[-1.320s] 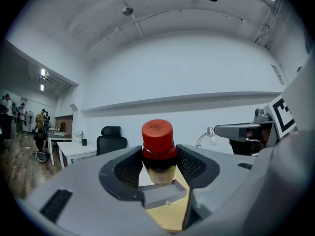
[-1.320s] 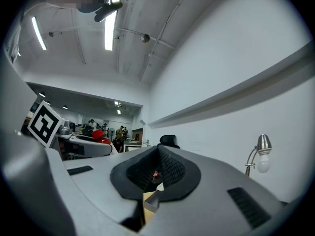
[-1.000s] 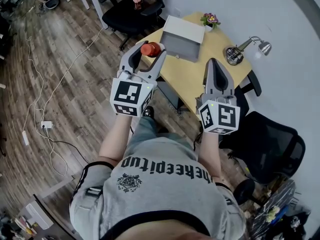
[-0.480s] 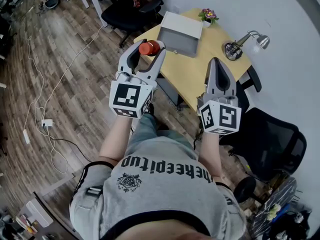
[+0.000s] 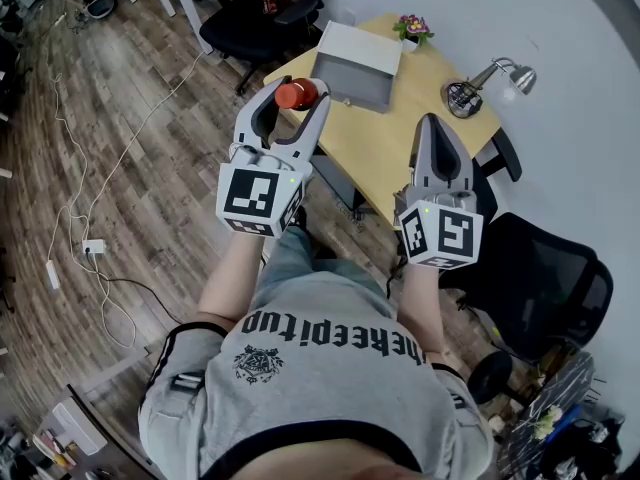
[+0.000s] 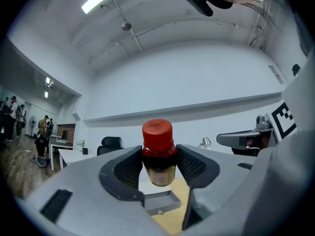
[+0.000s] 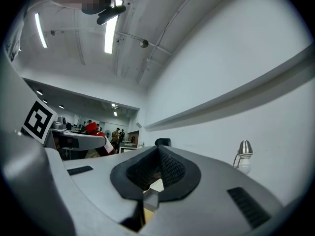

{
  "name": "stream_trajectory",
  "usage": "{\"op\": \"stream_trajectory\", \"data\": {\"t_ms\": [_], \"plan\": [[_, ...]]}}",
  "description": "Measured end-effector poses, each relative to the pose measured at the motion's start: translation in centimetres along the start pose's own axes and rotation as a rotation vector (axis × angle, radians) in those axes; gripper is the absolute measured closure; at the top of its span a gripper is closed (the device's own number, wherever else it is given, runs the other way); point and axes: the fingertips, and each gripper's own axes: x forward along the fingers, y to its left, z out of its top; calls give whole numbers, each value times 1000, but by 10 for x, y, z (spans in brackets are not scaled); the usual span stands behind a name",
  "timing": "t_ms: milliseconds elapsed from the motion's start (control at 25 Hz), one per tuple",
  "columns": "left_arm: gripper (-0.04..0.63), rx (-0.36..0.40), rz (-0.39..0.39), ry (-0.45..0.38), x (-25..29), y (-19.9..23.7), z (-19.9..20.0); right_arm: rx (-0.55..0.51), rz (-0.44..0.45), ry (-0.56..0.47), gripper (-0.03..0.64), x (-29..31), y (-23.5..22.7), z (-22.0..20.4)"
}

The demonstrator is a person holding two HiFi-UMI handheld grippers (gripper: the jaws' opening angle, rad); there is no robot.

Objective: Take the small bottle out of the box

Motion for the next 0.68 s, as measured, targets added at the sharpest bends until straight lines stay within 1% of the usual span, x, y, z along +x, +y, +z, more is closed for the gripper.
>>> {"op": "stream_trajectory", "data": {"t_ms": [680], "plan": [[377,-4,13,-1,2,2,1,17,0,5,615,4,-3,-3]]}}
